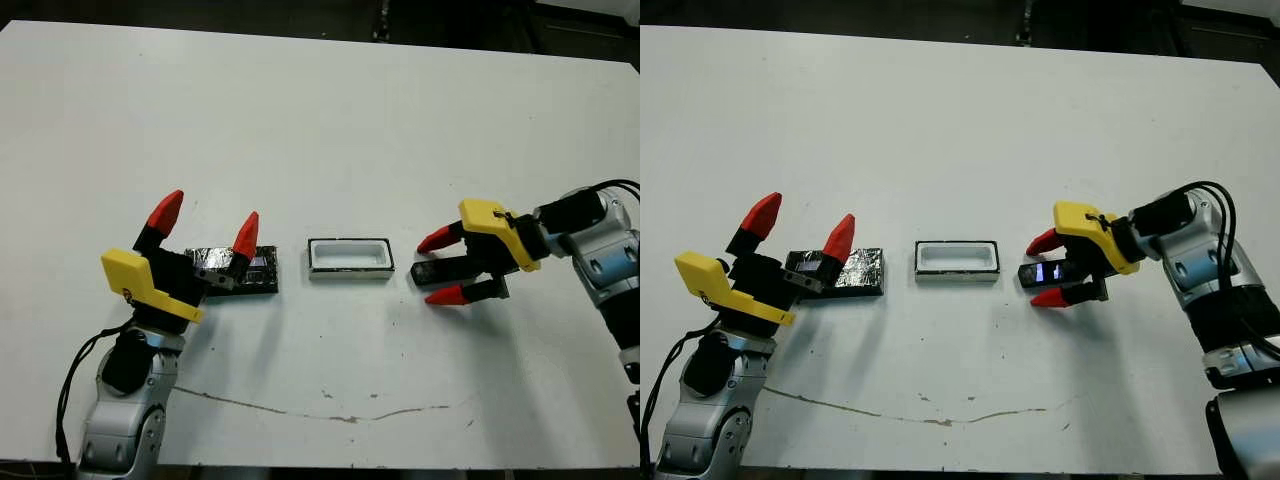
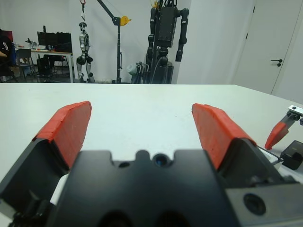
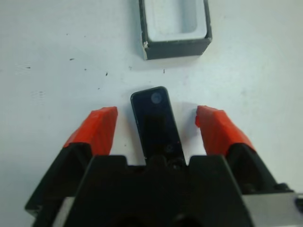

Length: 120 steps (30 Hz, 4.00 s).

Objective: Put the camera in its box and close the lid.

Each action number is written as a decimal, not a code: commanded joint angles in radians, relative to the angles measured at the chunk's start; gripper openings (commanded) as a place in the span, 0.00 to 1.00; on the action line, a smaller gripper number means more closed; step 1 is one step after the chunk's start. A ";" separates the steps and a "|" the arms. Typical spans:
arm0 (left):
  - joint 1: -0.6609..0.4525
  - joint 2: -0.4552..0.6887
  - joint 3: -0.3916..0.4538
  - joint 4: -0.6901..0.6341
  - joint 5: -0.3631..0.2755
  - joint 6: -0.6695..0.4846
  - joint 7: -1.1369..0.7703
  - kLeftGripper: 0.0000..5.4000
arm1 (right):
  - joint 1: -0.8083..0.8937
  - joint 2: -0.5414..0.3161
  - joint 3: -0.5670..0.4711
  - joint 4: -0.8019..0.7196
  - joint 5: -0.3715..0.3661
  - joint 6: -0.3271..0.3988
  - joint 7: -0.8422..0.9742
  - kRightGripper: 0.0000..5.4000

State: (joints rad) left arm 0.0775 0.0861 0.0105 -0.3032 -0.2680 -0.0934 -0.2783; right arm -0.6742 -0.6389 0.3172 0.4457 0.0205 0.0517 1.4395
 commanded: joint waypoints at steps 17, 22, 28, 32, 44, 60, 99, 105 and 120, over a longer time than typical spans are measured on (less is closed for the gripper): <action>0.019 0.002 -0.002 -0.003 0.006 0.007 0.002 1.00 | 0.012 -0.019 -0.016 -0.052 -0.016 0.034 -0.053 0.31; 0.020 -0.002 -0.004 -0.006 0.003 0.011 0.004 1.00 | -0.019 -0.029 -0.060 -0.114 -0.019 0.058 -0.117 0.31; 0.020 -0.003 -0.004 0.001 0.004 0.003 0.001 1.00 | -0.092 0.024 -0.176 -0.083 0.069 0.132 -0.211 0.31; 0.021 -0.005 -0.005 0.002 0.005 0.001 0.001 1.00 | -0.159 0.082 -0.241 -0.049 0.131 0.195 -0.299 0.31; 0.022 -0.007 -0.009 0.006 0.007 0.001 0.003 1.00 | -0.269 0.217 -0.190 -0.054 0.198 0.350 -0.323 0.31; 0.029 -0.008 -0.011 -0.002 -0.001 0.007 0.004 1.00 | -0.171 0.287 -0.051 -0.181 0.190 0.491 -0.326 0.31; 0.032 -0.012 -0.015 0.002 -0.005 0.005 0.002 1.00 | -0.108 0.278 0.062 -0.142 0.117 0.452 -0.275 0.31; 0.032 -0.014 -0.015 0.000 -0.008 0.006 0.002 1.00 | -0.090 0.277 0.061 -0.134 0.118 0.419 -0.261 0.31; 0.031 -0.012 -0.015 0.002 -0.002 0.008 0.006 1.00 | -0.102 0.273 0.065 -0.008 0.140 0.313 -0.117 0.31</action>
State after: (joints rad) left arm 0.0902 0.0732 -0.0049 -0.3019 -0.2706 -0.0961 -0.2775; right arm -0.7974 -0.3494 0.3691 0.4039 0.1668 0.3534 1.2826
